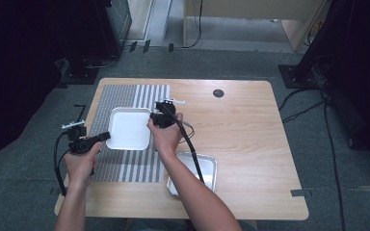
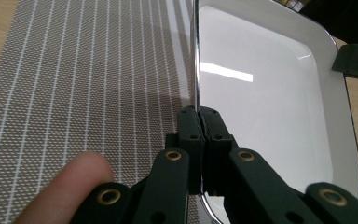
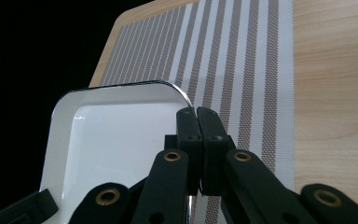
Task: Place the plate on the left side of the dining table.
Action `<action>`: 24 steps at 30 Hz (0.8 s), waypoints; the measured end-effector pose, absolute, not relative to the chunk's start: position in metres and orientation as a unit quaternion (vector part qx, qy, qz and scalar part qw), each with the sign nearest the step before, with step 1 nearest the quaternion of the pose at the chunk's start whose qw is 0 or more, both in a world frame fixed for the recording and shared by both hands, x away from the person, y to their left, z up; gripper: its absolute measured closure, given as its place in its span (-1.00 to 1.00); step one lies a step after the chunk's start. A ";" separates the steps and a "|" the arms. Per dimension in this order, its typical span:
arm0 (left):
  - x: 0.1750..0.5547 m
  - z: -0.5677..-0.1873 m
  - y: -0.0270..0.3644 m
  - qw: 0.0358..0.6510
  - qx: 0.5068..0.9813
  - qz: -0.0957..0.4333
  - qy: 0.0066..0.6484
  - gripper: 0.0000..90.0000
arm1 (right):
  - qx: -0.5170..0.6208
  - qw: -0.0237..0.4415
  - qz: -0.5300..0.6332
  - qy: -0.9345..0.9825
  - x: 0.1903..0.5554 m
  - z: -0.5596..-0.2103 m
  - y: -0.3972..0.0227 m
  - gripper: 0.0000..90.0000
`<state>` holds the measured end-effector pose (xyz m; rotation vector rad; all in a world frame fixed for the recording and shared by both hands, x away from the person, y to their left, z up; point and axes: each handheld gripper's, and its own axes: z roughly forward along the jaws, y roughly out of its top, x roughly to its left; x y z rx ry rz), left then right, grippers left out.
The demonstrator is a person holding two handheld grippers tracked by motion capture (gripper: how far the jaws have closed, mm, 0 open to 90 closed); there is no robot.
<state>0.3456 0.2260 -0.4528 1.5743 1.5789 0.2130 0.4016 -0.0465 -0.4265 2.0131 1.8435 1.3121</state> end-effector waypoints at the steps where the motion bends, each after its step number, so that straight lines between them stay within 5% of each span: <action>1: 0.347 -0.454 0.228 0.434 0.633 0.086 0.635 0.99 | 0.663 0.056 0.432 0.608 0.403 -0.427 -0.045 1.00; 24: 0.377 -0.490 0.223 0.399 0.631 0.095 0.659 1.00 | 0.683 0.043 0.397 0.612 0.443 -0.471 -0.036 1.00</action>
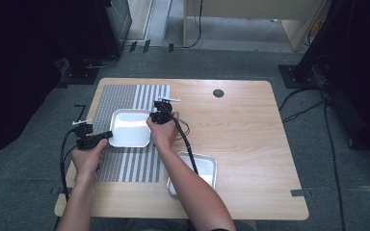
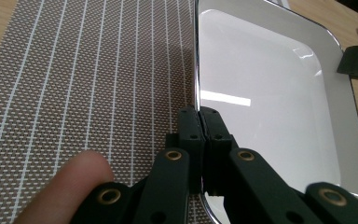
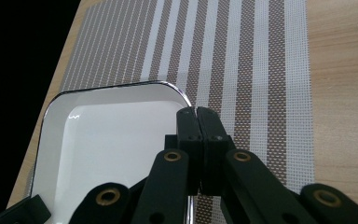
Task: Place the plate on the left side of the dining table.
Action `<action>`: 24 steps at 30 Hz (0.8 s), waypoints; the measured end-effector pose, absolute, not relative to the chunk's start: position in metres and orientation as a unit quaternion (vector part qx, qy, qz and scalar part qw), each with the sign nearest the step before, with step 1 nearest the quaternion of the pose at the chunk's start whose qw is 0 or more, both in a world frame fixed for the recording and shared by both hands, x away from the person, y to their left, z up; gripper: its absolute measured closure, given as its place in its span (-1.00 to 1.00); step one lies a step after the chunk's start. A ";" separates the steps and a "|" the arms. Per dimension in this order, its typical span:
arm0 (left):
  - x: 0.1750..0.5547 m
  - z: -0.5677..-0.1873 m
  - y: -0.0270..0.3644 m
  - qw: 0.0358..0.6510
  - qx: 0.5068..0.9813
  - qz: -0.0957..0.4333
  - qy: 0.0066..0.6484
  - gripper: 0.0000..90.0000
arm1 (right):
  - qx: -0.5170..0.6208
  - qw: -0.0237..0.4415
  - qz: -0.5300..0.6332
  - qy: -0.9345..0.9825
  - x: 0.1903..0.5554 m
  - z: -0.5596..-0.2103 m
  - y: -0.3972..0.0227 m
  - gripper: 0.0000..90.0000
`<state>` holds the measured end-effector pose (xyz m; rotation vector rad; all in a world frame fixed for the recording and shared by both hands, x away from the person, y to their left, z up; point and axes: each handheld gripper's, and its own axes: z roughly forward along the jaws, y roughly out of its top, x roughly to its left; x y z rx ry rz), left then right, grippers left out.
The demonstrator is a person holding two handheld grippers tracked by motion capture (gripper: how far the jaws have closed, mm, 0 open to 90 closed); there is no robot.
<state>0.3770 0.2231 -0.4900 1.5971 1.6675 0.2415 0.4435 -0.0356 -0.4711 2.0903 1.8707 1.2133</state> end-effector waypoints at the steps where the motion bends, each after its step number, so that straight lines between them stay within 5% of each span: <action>1: 0.378 -0.492 0.222 0.395 0.632 0.097 0.659 1.00 | 0.684 0.043 0.396 0.611 0.444 -0.472 -0.035 1.00; 24: 0.393 -0.504 0.221 0.383 0.622 0.124 0.671 0.99 | 0.694 0.046 0.385 0.607 0.463 -0.488 -0.026 1.00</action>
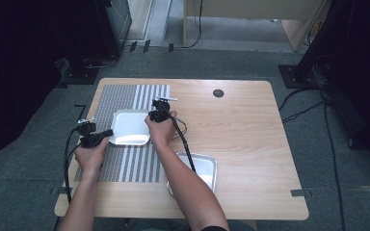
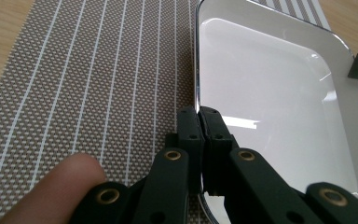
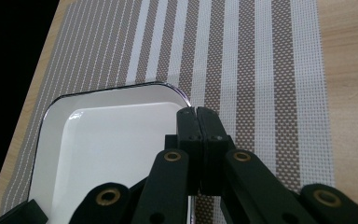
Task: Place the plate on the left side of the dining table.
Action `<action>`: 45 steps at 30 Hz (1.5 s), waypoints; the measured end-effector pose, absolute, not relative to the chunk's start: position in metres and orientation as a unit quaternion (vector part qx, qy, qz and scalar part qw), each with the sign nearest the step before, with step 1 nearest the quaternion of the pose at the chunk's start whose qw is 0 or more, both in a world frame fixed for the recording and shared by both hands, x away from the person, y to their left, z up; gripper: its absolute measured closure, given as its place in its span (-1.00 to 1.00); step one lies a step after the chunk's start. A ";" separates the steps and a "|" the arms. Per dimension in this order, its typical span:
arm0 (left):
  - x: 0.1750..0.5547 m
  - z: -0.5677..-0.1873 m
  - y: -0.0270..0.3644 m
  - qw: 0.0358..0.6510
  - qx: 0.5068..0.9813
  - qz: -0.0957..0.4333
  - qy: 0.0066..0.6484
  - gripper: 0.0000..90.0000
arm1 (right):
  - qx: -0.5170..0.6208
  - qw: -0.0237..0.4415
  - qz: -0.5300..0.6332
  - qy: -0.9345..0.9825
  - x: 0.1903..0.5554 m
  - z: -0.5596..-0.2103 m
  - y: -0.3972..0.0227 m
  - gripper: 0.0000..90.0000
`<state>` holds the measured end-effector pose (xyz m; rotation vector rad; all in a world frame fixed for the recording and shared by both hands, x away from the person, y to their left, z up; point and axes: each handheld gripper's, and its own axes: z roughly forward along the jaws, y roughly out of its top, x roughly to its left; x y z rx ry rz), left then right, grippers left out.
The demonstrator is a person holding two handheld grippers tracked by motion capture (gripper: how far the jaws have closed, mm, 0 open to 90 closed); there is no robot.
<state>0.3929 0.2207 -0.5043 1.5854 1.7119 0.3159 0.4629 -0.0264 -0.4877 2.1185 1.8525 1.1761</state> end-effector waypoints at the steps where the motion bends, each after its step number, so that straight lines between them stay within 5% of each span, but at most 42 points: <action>1: 0.394 -0.505 0.221 0.385 0.620 0.127 0.672 0.99 | 0.699 0.041 0.383 0.602 0.466 -0.488 -0.025 1.00; 31: 0.416 -0.510 0.225 0.399 0.601 0.149 0.676 0.97 | 0.712 0.056 0.389 0.582 0.494 -0.500 -0.013 1.00; 45: 0.408 -0.508 0.229 0.410 0.600 0.139 0.673 0.14 | 0.680 0.072 0.414 0.601 0.492 -0.489 -0.016 0.51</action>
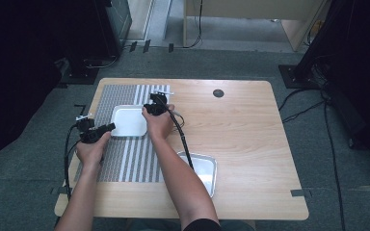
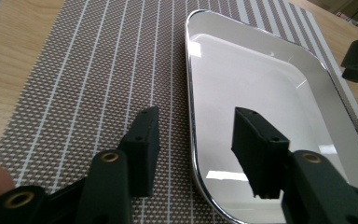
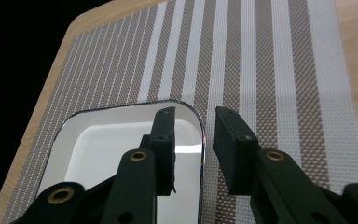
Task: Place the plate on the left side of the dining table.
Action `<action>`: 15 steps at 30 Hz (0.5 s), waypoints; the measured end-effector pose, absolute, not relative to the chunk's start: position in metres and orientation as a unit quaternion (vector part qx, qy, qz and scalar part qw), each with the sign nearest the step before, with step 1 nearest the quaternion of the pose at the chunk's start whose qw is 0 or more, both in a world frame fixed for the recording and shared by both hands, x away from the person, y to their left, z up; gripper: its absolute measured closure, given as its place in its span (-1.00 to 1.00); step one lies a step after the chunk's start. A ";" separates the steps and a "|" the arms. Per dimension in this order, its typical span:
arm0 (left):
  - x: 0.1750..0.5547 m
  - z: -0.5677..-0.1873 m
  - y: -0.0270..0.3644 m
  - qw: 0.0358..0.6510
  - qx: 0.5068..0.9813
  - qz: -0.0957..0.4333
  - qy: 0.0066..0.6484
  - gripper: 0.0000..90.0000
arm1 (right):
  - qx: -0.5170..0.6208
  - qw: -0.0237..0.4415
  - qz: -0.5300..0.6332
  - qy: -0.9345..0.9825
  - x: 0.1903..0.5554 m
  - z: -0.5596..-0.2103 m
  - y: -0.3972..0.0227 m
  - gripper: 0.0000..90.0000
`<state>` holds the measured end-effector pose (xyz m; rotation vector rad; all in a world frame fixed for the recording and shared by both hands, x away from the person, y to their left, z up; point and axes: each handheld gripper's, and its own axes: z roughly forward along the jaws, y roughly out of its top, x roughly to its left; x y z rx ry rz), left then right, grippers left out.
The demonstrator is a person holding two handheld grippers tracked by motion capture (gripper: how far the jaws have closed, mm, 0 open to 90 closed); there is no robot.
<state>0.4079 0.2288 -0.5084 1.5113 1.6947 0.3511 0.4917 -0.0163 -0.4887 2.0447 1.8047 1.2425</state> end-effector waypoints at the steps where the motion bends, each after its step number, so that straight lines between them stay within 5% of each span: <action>1: 0.407 -0.508 0.230 0.415 0.596 0.136 0.674 0.09 | 0.677 0.077 0.413 0.604 0.491 -0.486 -0.016 0.47; 15: 0.385 -0.487 0.224 0.445 0.600 0.096 0.658 -0.68 | 0.573 0.126 0.426 0.689 0.480 -0.471 -0.031 -0.03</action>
